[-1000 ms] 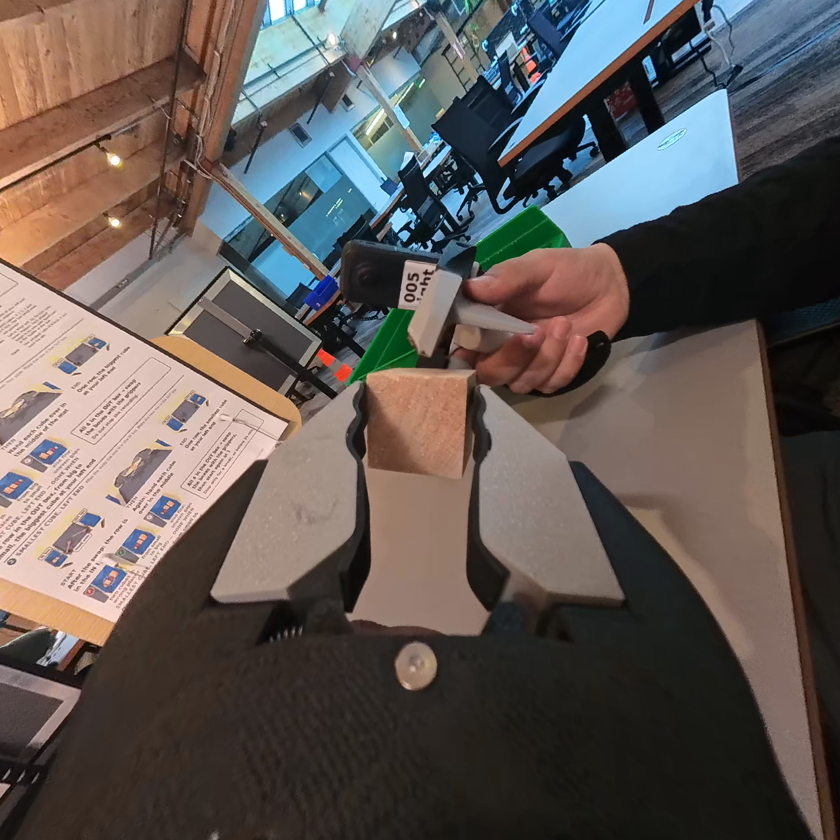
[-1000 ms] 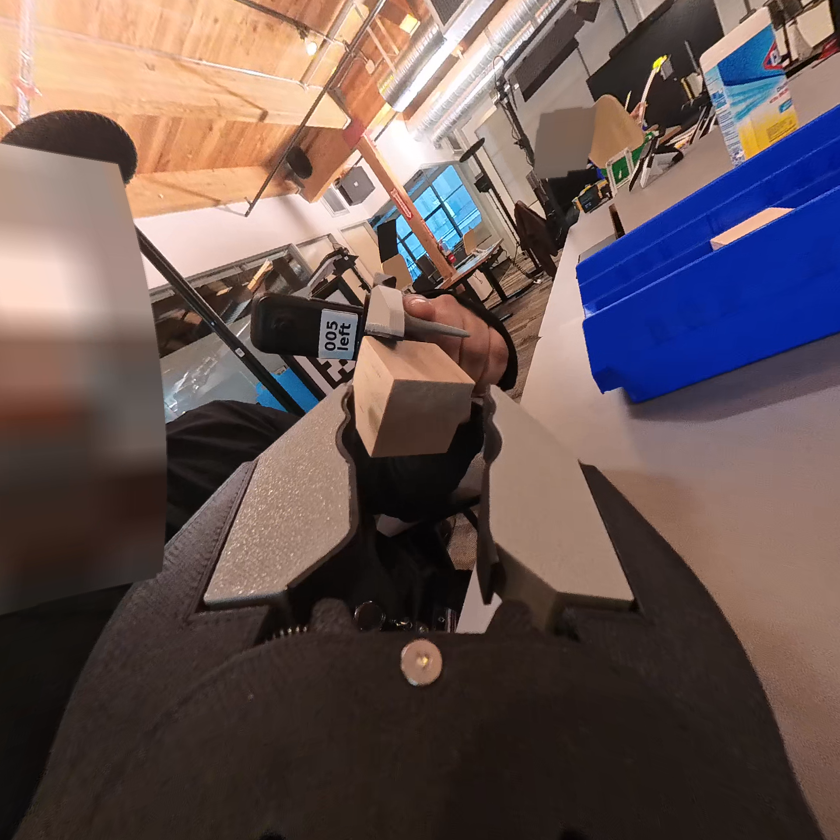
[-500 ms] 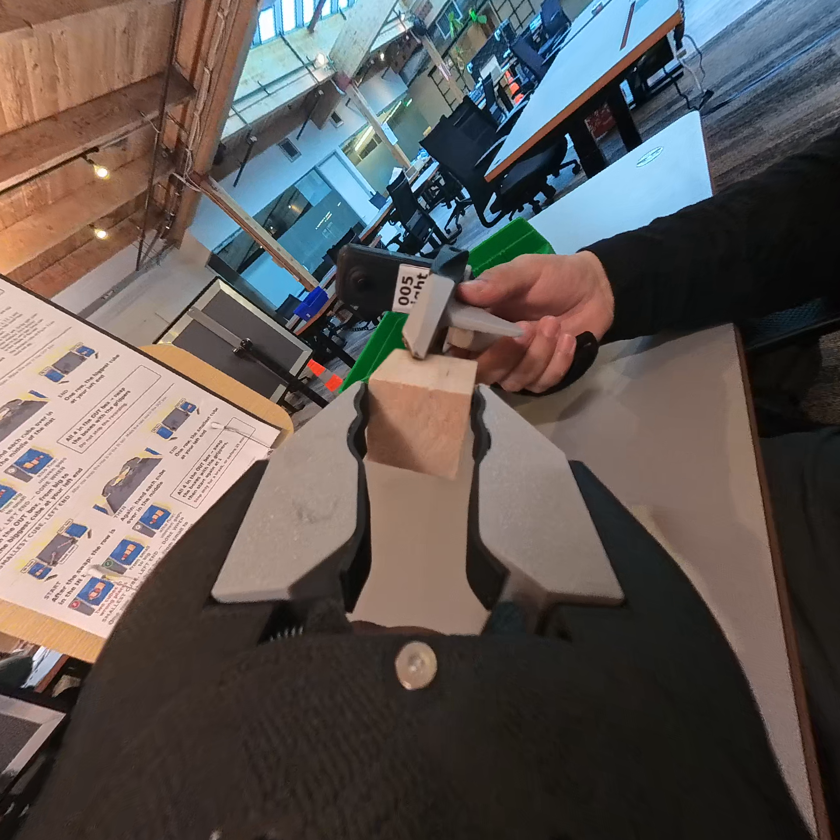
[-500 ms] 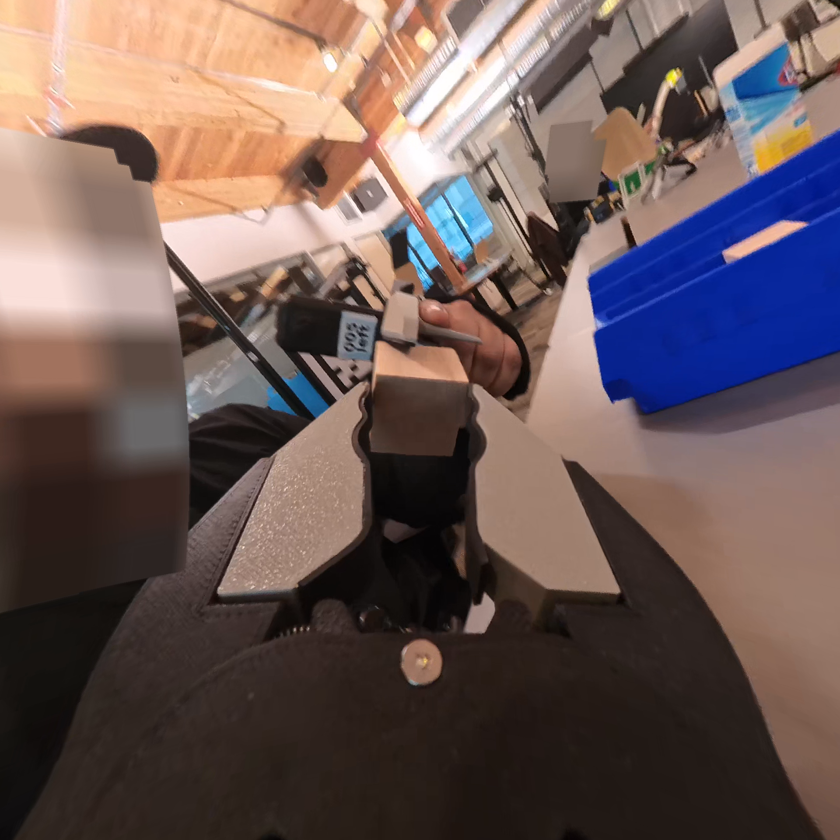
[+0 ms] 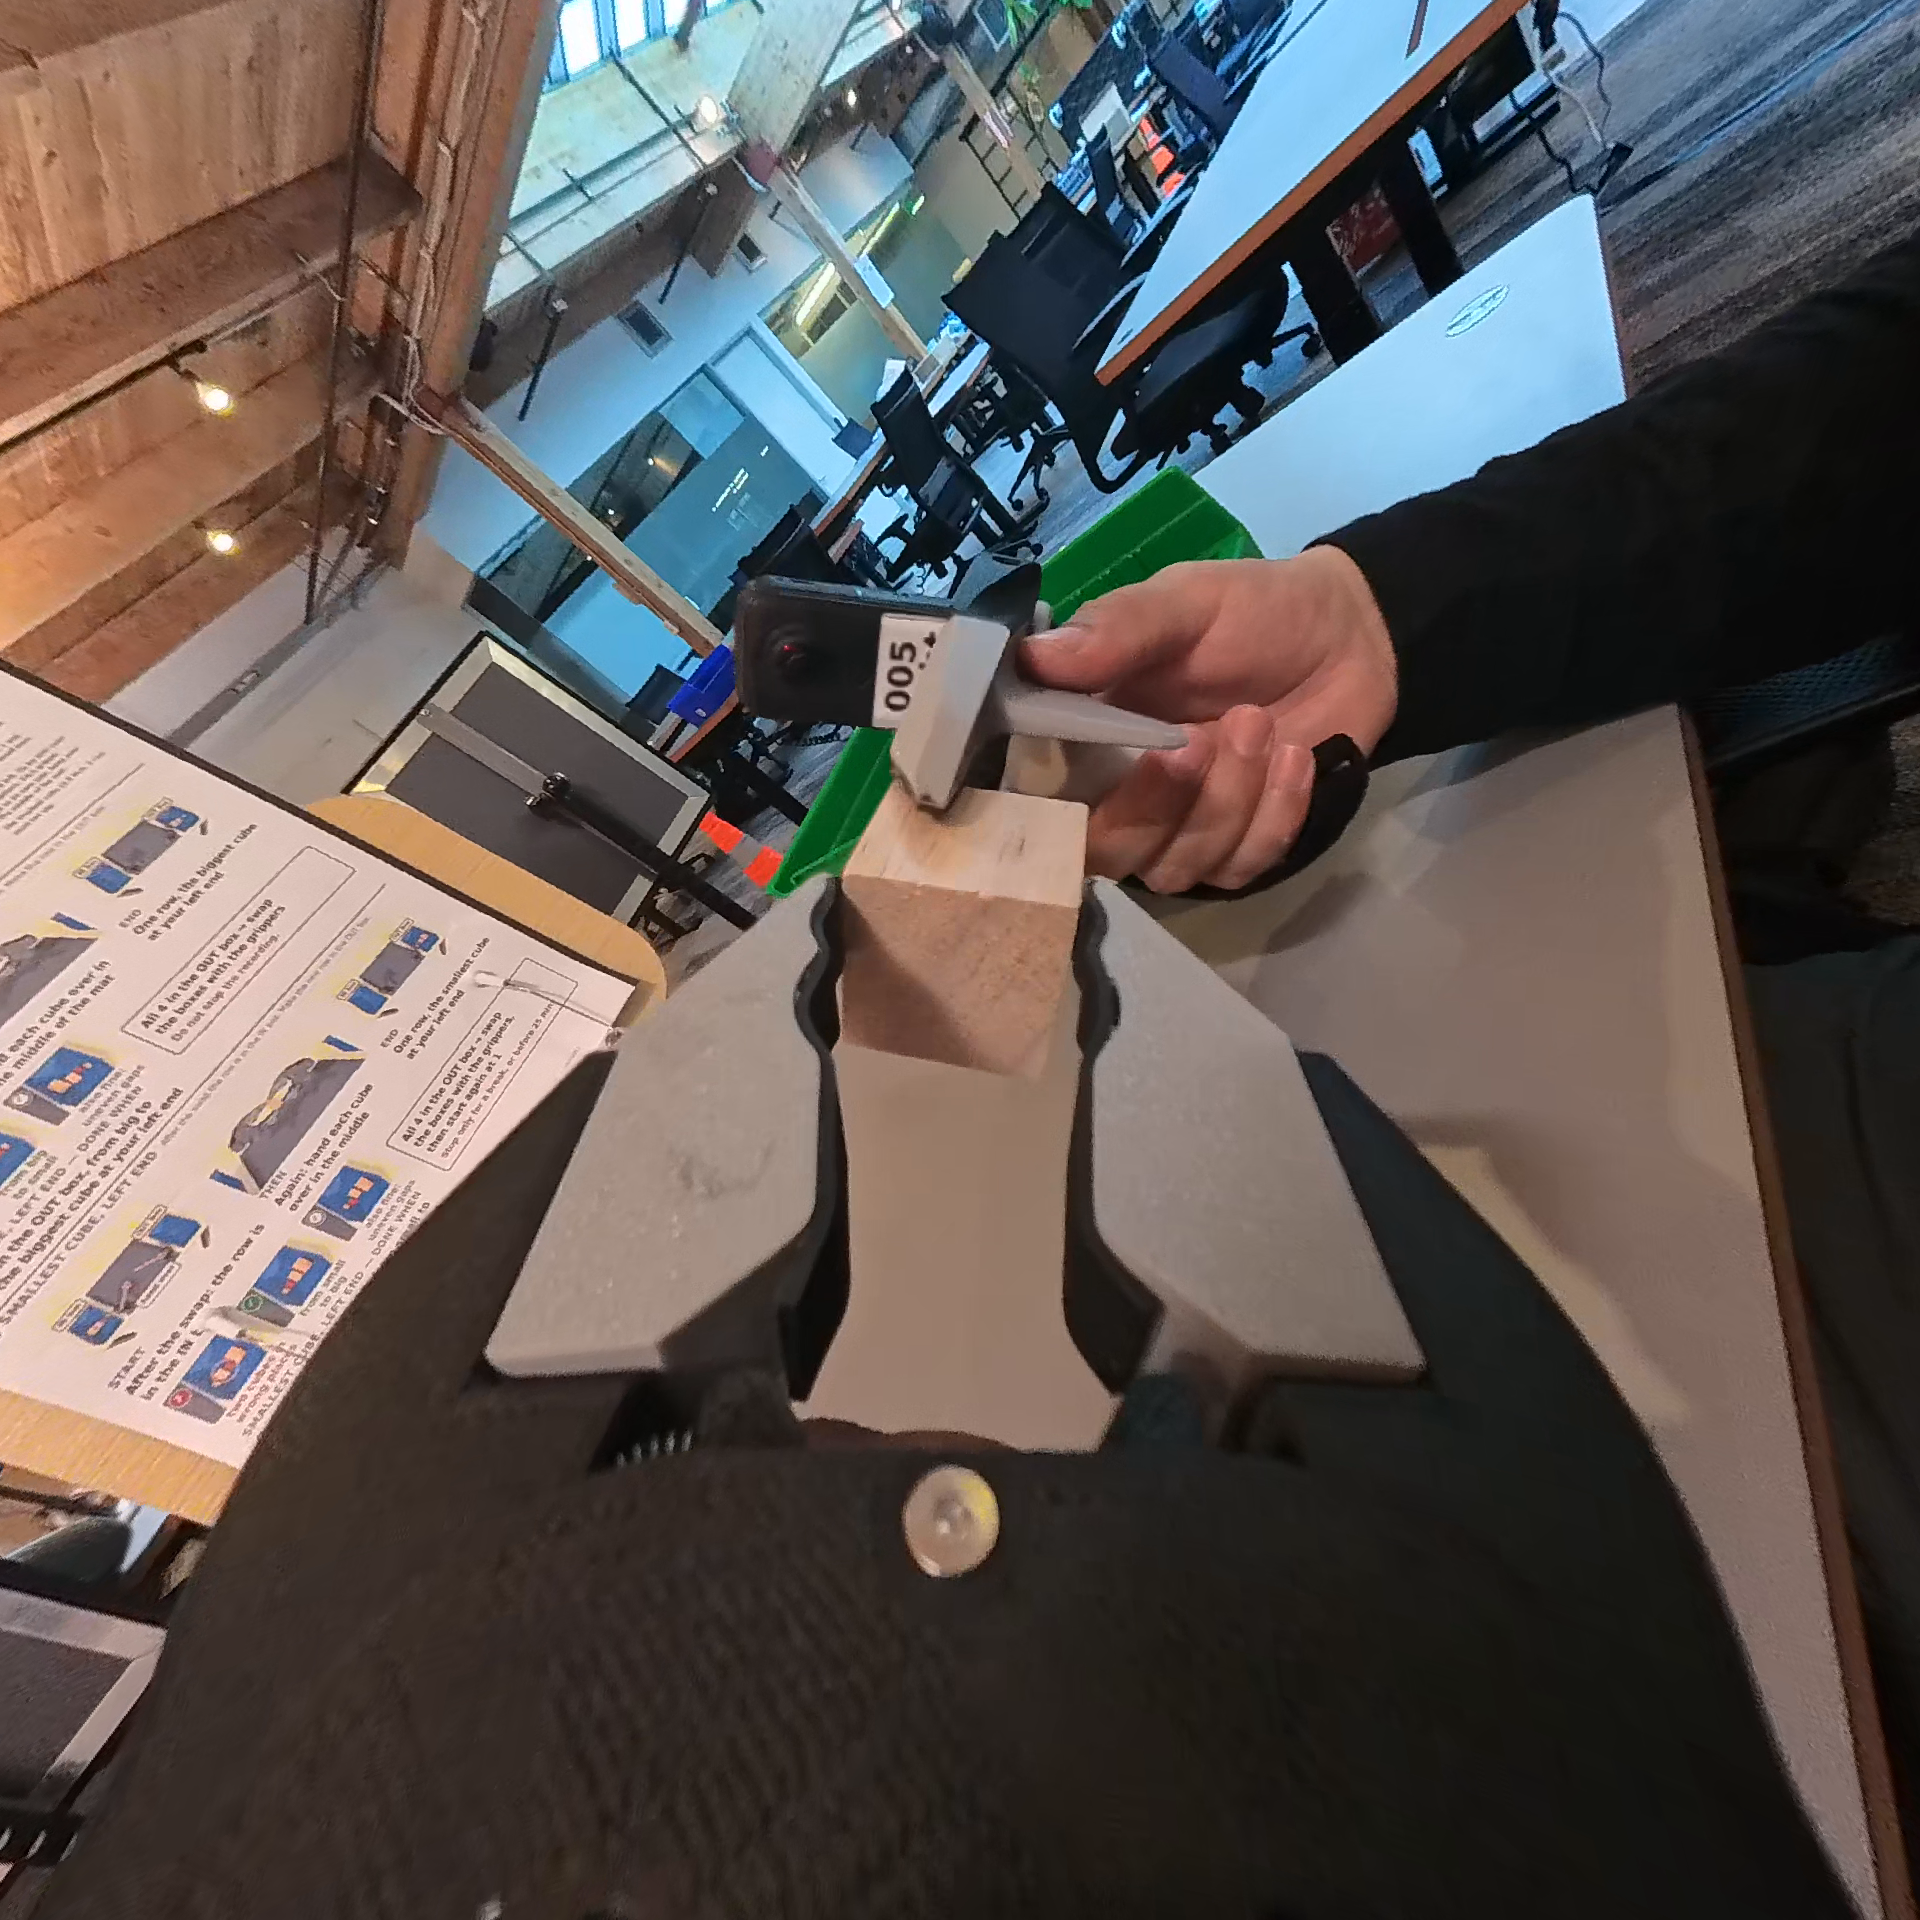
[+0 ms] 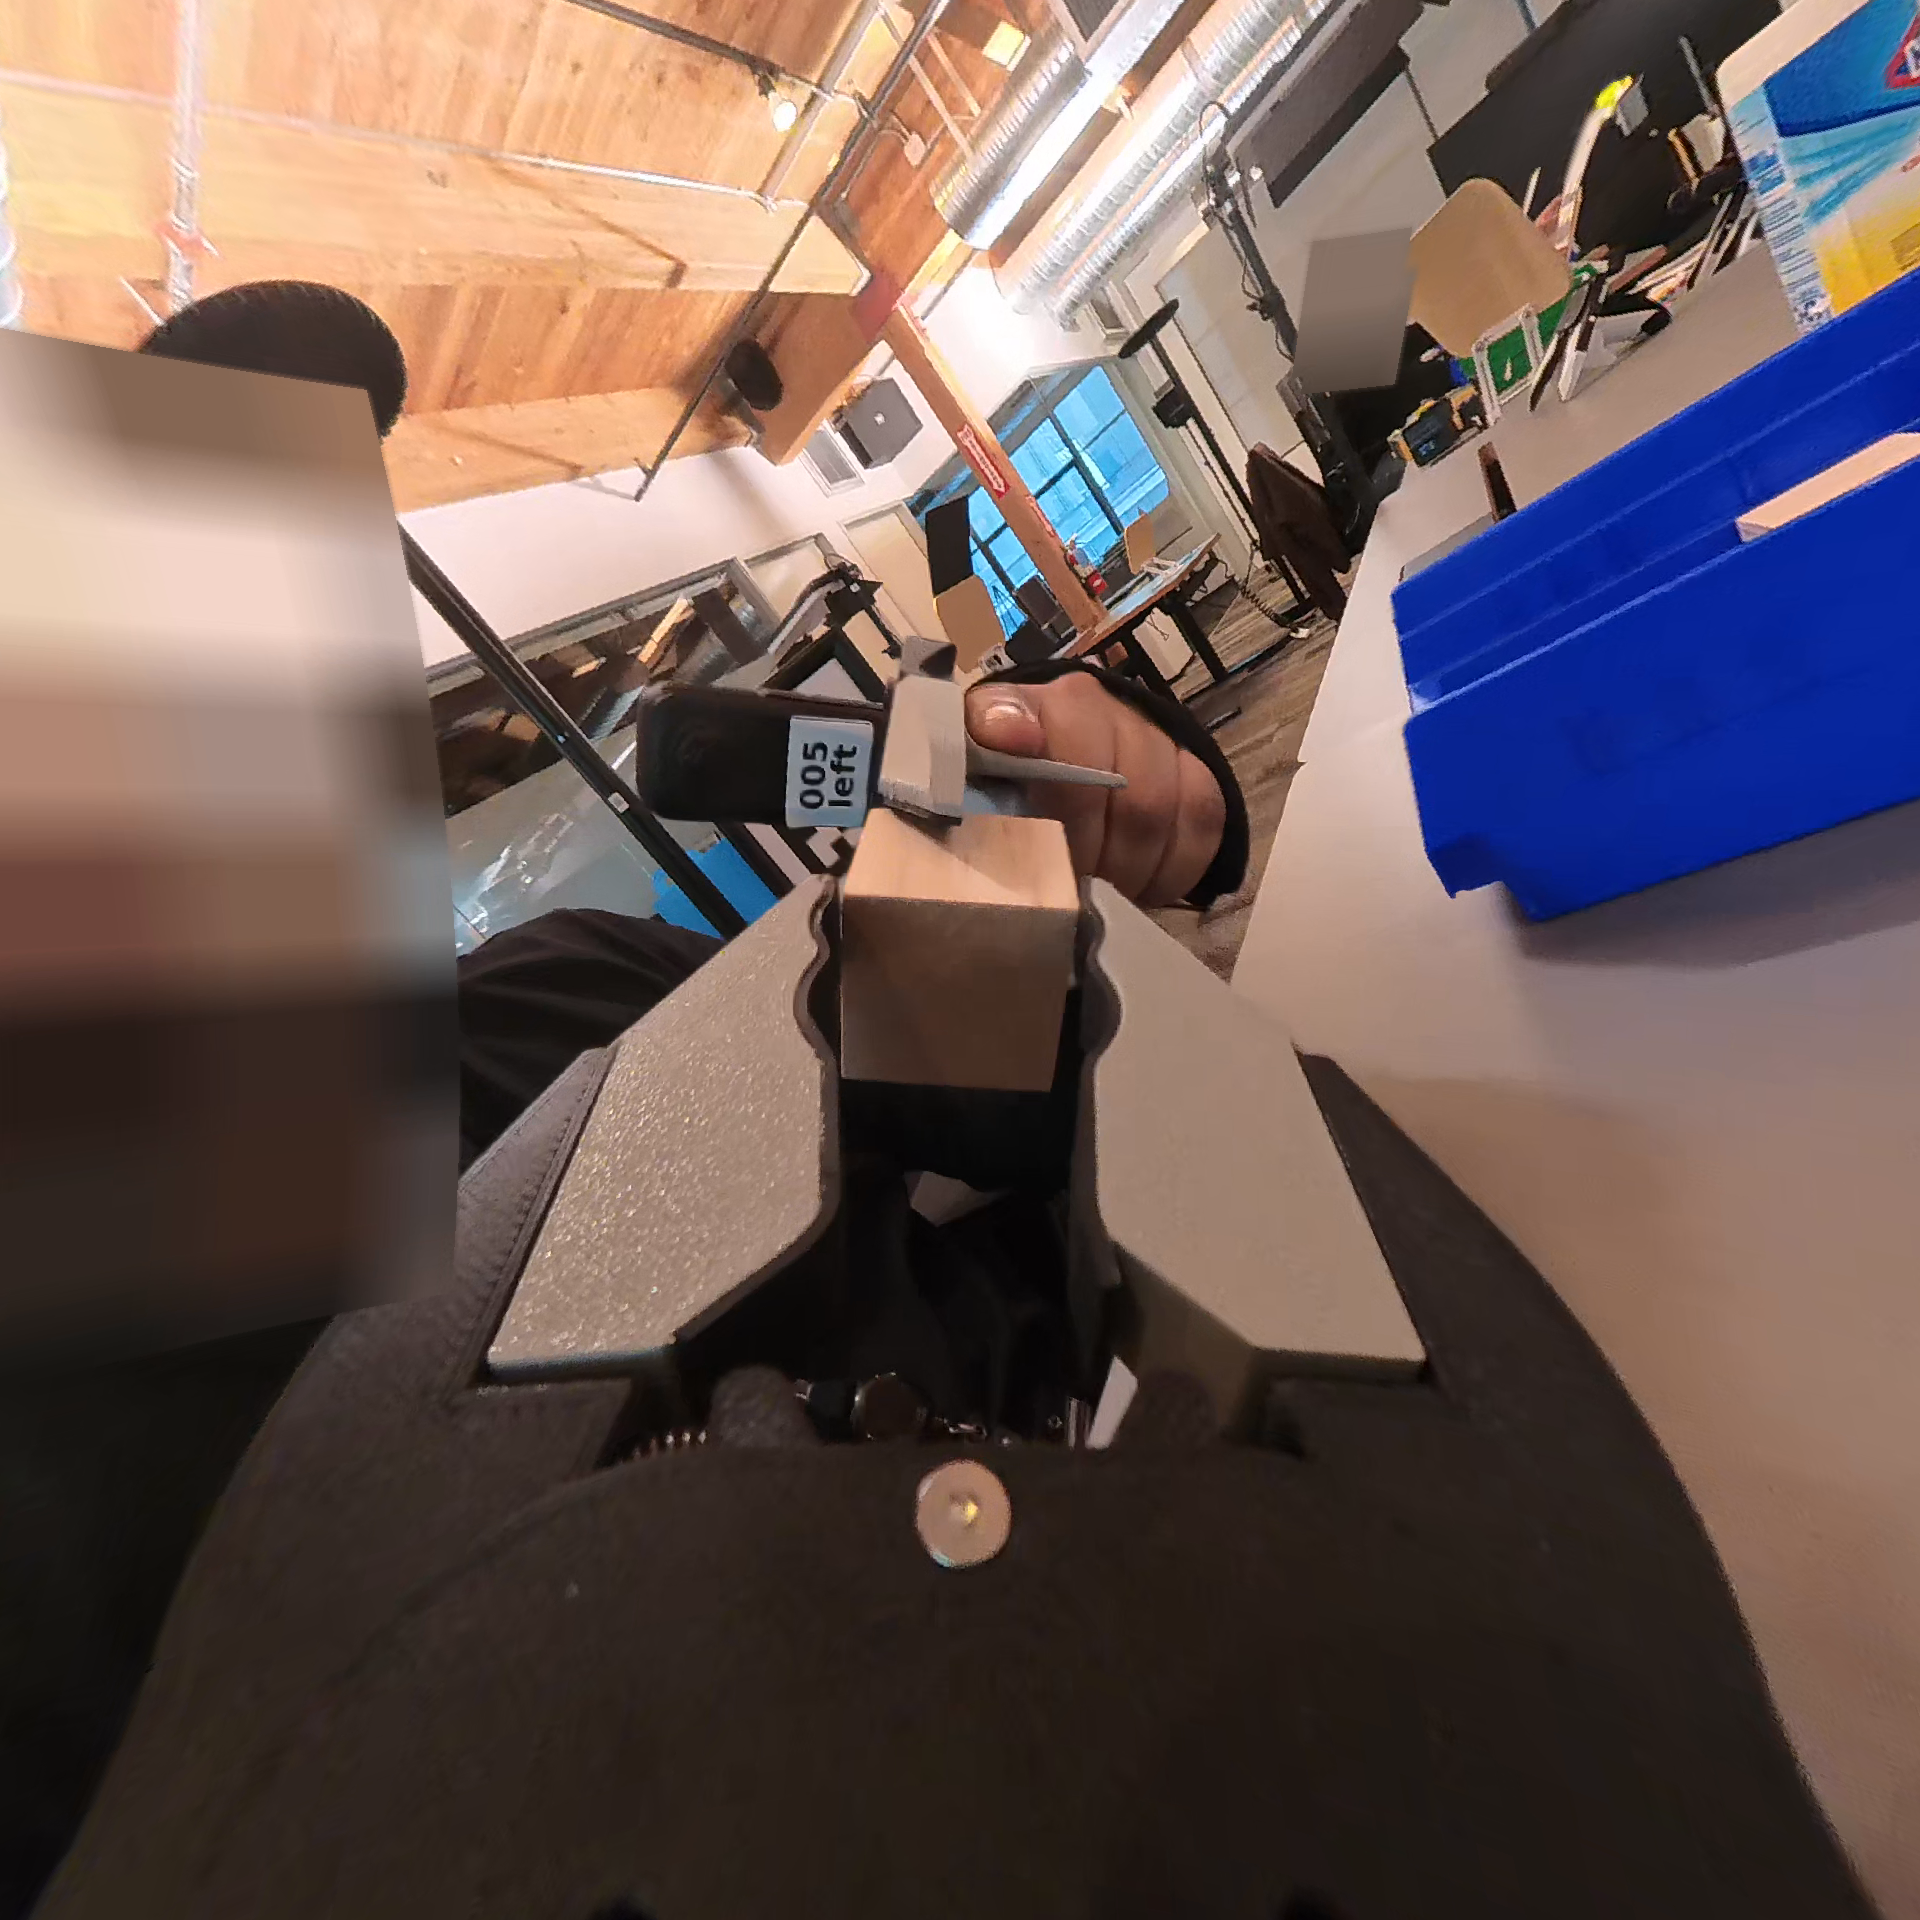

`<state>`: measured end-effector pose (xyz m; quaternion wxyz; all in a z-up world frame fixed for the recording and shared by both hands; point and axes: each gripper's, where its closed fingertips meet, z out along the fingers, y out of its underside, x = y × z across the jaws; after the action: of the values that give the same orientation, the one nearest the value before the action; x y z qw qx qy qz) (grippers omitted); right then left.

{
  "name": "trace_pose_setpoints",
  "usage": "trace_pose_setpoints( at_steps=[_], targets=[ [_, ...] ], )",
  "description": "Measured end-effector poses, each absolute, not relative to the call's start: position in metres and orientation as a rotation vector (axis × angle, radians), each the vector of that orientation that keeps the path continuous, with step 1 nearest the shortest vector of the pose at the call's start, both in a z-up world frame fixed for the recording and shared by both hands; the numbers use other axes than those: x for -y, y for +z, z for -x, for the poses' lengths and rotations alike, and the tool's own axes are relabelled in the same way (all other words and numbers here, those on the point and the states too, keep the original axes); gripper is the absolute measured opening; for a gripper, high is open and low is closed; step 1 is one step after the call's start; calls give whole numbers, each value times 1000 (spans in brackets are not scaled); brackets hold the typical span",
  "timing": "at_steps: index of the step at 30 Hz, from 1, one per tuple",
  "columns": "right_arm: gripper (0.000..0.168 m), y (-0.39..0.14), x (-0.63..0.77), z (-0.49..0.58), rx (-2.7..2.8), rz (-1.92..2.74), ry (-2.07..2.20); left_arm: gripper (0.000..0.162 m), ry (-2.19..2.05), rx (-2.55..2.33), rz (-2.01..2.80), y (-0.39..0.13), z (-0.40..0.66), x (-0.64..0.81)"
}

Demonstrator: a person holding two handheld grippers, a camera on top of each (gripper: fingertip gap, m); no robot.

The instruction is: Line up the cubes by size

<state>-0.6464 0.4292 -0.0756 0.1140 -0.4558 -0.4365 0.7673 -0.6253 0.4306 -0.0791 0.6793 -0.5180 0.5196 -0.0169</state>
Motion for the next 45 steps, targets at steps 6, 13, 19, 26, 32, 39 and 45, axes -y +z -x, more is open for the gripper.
trace_pose_setpoints(
  at_steps=[6, 13, 19, 26, 32, 39, 45],
  targets=[
    [42, -79, -430, 648, 1303, 1355, 2192, 43, -28, -1172, 1176, -82, 625, -433],
    [42, -83, -440, 649, 1277, 1399, 2129, 43, 4, -1144, 1209, -87, 628, -441],
    [42, -81, -449, 649, 1246, 1396, 2047, 42, 26, -1105, 1206, -83, 635, -444],
    [42, -82, -456, 648, 1243, 1405, 1928, 40, 66, -1097, 1201, -84, 638, -449],
    [42, -73, -475, 638, 1151, 1415, 1907, 0, 63, -1056, 1170, -75, 644, -447],
    [42, -50, -491, 614, 1068, 1362, 1905, 0, 2, -993, 1200, -64, 656, -446],
    [42, -39, -495, 604, 1074, 1345, 1791, 0, 15, -990, 1338, -86, 661, -463]
  ],
)
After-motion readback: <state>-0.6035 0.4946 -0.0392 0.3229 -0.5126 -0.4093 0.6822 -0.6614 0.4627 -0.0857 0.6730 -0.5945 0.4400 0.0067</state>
